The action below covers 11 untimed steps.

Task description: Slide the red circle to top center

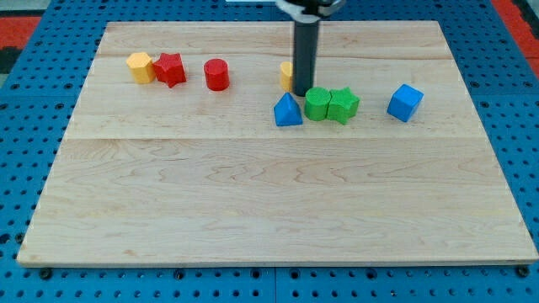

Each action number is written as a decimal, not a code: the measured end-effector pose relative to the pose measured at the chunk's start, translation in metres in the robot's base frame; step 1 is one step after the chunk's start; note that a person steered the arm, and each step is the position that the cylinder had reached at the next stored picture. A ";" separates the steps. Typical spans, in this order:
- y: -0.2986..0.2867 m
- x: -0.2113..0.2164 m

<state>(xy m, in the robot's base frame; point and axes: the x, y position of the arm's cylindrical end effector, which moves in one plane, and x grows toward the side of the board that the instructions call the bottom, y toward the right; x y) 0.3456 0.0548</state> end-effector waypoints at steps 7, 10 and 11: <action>-0.191 -0.014; -0.144 -0.043; -0.155 -0.018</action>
